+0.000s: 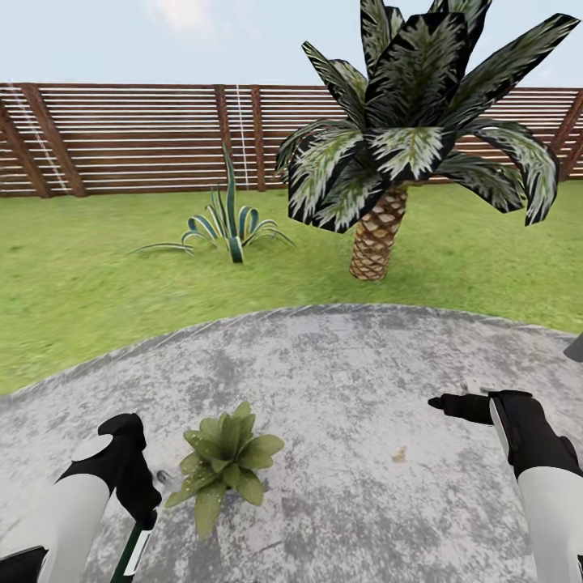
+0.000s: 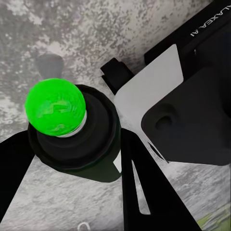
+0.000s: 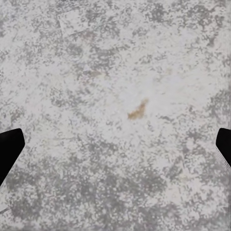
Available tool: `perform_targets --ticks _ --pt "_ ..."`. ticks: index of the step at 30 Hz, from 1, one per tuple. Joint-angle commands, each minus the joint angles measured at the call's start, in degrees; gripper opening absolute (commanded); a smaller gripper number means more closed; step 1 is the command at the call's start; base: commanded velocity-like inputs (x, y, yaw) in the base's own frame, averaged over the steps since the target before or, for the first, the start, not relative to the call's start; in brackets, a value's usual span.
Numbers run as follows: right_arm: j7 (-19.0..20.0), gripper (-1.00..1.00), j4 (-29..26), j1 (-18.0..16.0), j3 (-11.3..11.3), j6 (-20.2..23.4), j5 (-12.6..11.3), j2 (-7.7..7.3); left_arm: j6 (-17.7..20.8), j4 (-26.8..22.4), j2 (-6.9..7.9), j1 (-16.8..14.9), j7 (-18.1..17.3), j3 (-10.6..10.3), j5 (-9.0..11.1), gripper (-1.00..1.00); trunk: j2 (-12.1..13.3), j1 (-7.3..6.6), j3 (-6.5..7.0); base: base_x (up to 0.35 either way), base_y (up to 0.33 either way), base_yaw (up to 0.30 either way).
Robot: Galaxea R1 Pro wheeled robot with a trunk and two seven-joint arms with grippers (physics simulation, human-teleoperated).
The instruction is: Pick up the pesticide atomizer in the garden and spray insectifuge to fully cover both potted plants in the garden.
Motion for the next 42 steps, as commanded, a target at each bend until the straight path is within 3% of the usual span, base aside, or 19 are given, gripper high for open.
perform_targets --ticks 1,13,27,42 --pt "0.54 1.0 -0.05 -0.02 -0.14 0.11 0.6 0.01 0.52 -0.05 -0.07 -0.06 -0.5 0.29 -0.59 -1.0 -0.02 -0.01 -0.05 -0.003 -0.168 0.253" --pt "0.53 1.0 -0.05 -0.02 -0.14 0.12 0.6 0.02 0.52 0.03 -0.07 -0.06 -0.5 0.23 -0.59 -1.0 -0.02 -0.01 -0.05 0.0 -0.03 0.244" --pt "0.54 1.0 -0.05 -0.02 -0.14 0.12 0.6 0.01 0.52 0.03 -0.07 -0.06 -0.5 0.2 -0.59 -1.0 -0.02 -0.01 -0.05 0.05 -0.234 0.113" --pt "0.54 1.0 -0.05 -0.02 -0.14 0.12 0.6 0.02 0.52 0.03 -0.07 -0.06 -0.5 0.26 -0.59 -1.0 -0.02 -0.01 -0.05 0.031 -0.012 0.226"
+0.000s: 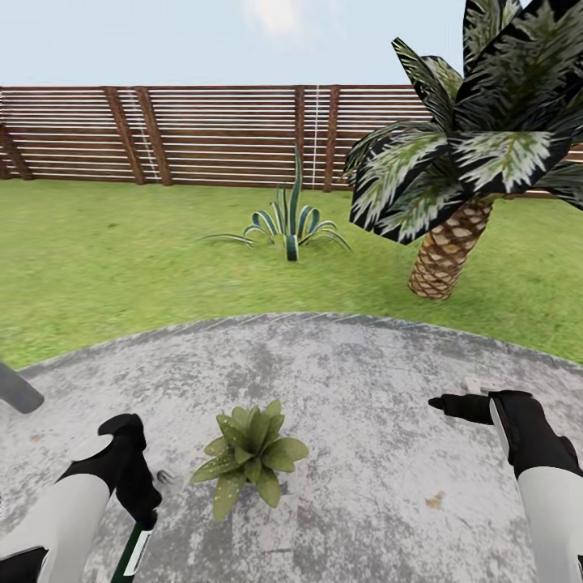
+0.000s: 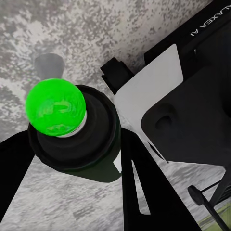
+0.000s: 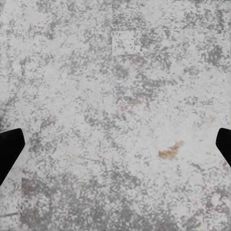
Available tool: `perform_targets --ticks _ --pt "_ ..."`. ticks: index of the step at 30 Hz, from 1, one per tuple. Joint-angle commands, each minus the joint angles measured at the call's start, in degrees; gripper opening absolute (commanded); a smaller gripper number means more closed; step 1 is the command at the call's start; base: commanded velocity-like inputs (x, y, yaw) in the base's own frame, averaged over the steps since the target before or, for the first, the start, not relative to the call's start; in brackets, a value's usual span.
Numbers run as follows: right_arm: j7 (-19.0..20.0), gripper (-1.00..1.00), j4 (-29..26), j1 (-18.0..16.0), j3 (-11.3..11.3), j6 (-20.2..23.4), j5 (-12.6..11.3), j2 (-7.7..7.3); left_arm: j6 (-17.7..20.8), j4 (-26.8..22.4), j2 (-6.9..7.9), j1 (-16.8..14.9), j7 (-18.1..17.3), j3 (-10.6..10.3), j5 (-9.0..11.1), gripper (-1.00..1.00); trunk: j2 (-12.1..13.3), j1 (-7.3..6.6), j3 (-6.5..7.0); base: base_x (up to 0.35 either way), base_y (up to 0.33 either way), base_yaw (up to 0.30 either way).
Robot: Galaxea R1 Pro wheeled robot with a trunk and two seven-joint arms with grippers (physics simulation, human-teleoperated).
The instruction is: Pick up the pesticide atomizer in the garden and spray insectifuge to fully cover both potted plants in the garden.
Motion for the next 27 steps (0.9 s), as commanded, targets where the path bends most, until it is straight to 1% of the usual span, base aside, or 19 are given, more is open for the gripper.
perform_targets --ticks 1,6,13,17,24,27 --pt "0.54 1.0 -0.06 -0.04 -0.15 0.14 0.6 0.02 0.53 -0.06 -0.06 -0.04 -0.51 0.25 -0.58 -1.0 -0.02 -0.01 -0.05 0.0 -0.159 0.041" --pt "0.54 1.0 -0.06 -0.04 -0.15 0.14 0.6 0.02 0.57 -0.12 -0.06 -0.04 -0.51 0.29 -0.58 -1.0 -0.02 -0.01 -0.05 0.0 -0.296 0.025" --pt "0.52 1.0 -0.06 -0.04 -0.15 0.13 0.6 0.02 0.81 -0.13 -0.06 -0.04 -0.51 0.31 -0.58 -1.0 -0.02 -0.01 -0.05 0.0 -0.34 0.191" --pt "0.53 1.0 -0.06 -0.04 -0.15 0.14 0.6 0.02 1.73 -0.13 -0.06 -0.04 -0.51 0.31 -0.58 -1.0 -0.02 -0.01 -0.05 0.0 -0.304 0.057" --pt "0.54 1.0 -0.06 -0.04 -0.15 0.12 0.62 -0.05 1.93 -0.13 -0.06 -0.04 -0.51 0.29 -0.58 -1.0 -0.02 -0.01 -0.05 0.0 -0.019 0.008" --pt "0.54 1.0 -0.06 -0.04 -0.15 0.14 0.61 -0.06 1.93 -0.13 -0.06 -0.04 -0.51 0.23 -0.58 -1.0 -0.02 -0.01 -0.05 0.0 0.0 0.172"
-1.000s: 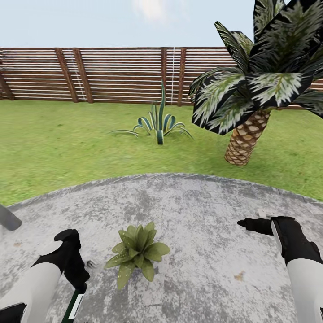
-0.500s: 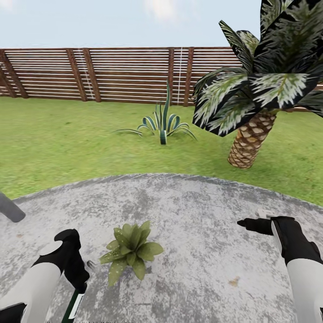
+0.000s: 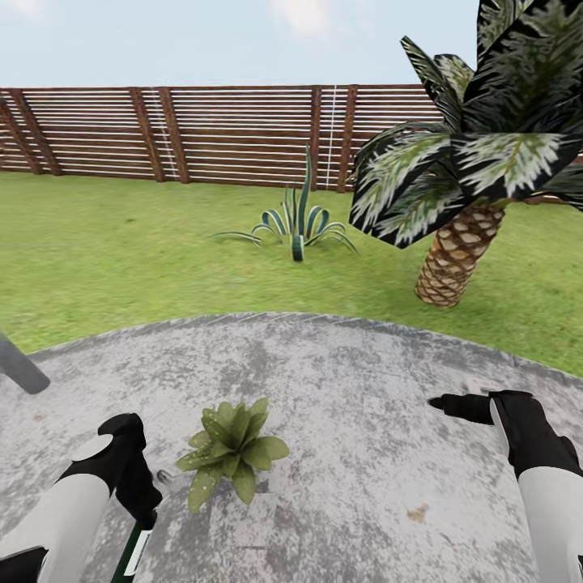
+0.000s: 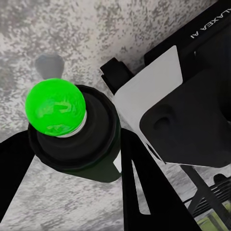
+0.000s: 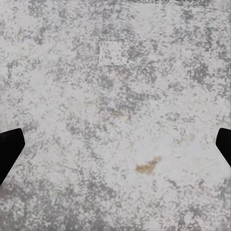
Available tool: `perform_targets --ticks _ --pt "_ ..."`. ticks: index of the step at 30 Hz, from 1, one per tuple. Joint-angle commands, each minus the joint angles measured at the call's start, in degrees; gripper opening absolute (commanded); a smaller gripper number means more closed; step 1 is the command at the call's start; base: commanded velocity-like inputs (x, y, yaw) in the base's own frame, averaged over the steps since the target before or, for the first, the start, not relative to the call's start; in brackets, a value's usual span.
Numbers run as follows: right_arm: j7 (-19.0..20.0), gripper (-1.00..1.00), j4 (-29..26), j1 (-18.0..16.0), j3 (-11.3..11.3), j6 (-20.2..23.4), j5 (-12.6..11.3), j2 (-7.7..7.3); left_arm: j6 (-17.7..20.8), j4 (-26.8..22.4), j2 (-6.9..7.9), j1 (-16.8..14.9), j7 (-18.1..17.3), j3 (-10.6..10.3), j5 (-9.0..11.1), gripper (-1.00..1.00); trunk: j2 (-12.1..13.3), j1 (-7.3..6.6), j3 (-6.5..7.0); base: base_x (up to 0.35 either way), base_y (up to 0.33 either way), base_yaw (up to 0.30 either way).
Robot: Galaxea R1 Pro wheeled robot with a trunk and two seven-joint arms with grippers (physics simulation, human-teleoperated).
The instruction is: Pick up the pesticide atomizer in the garden and spray insectifuge to fully cover both potted plants in the garden.
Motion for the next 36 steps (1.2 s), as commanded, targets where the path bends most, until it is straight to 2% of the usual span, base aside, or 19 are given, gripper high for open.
perform_targets --ticks 1,9,22,28,36 --pt "0.54 1.0 -0.08 -0.03 -0.16 0.18 0.59 0.01 0.53 -0.03 -0.06 -0.05 -0.5 0.27 -0.59 -1.0 -0.02 -0.01 -0.05 0.0 0.0 0.226" --pt "0.54 1.0 -0.08 -0.03 -0.16 0.17 0.58 0.01 0.59 -0.03 -0.06 -0.05 -0.5 0.26 -0.57 -1.0 -0.02 -0.01 -0.05 0.005 -0.033 0.247" --pt "0.54 1.0 -0.08 -0.03 -0.16 0.18 0.58 0.01 0.58 -0.03 -0.06 -0.05 -0.5 0.34 -0.57 -1.0 -0.02 -0.01 -0.05 0.141 -0.291 0.247" --pt "0.54 1.0 -0.08 -0.03 -0.16 0.15 0.58 0.01 0.59 -0.03 -0.06 -0.05 -0.5 0.35 -0.59 -1.0 -0.02 -0.01 -0.05 0.129 -0.317 0.046" --pt "0.54 1.0 -0.08 -0.03 -0.16 0.16 0.58 0.01 0.54 -0.03 -0.06 -0.05 -0.5 0.35 -0.59 -1.0 -0.02 -0.01 -0.05 0.011 -0.055 0.199"
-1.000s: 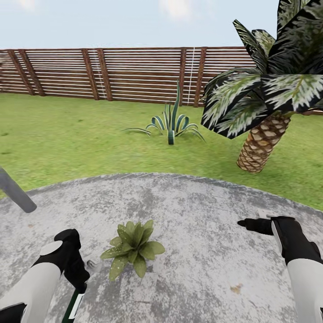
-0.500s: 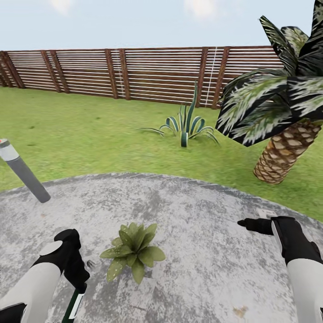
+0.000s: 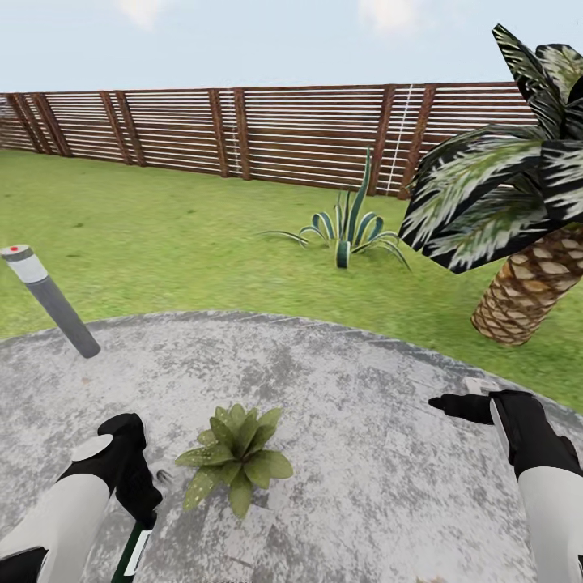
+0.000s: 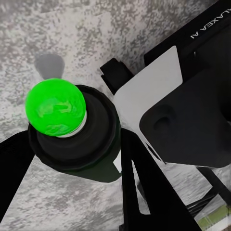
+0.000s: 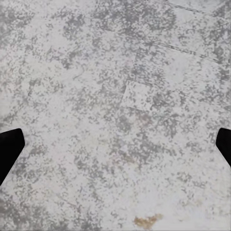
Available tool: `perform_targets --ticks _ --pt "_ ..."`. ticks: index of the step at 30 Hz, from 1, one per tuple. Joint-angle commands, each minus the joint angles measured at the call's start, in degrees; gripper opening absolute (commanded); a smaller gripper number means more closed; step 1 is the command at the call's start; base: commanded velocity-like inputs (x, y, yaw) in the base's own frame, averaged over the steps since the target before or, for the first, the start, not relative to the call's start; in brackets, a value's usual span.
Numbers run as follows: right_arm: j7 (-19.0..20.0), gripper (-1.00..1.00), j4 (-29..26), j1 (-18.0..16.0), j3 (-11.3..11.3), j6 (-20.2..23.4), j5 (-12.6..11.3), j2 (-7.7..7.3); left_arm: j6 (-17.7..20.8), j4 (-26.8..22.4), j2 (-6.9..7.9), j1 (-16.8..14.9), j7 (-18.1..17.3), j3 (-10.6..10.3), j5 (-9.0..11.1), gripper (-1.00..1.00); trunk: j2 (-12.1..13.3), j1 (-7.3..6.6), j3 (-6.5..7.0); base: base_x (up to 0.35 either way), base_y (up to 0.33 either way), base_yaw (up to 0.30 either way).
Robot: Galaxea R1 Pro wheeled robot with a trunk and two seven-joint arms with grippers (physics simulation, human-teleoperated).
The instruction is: Pick up the pesticide atomizer in the garden and spray insectifuge to fully cover both potted plants in the garden.
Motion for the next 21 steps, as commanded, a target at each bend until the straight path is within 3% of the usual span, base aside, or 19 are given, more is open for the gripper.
perform_targets --ticks 1,6,10,21 --pt "0.54 1.0 -0.08 -0.03 -0.16 0.17 0.59 0.01 0.54 -0.03 -0.07 -0.06 -0.5 0.27 -0.59 -1.0 -0.02 -0.01 -0.05 0.0 -0.001 0.255" --pt "0.54 1.0 -0.08 -0.03 -0.16 0.17 0.59 0.01 0.65 -0.03 -0.07 -0.06 -0.5 0.33 -0.59 -1.0 -0.02 -0.01 -0.05 0.0 -0.01 0.257" --pt "0.54 1.0 -0.08 -0.03 -0.16 0.18 0.59 0.01 0.68 -0.03 -0.07 -0.06 -0.5 0.35 -0.59 -1.0 -0.02 -0.01 -0.05 0.0 -0.208 0.242" --pt "0.54 1.0 -0.08 -0.03 -0.16 0.15 0.59 0.01 0.69 -0.03 -0.07 -0.06 -0.5 0.36 -0.59 -1.0 -0.02 -0.01 -0.05 0.006 -0.317 0.025"
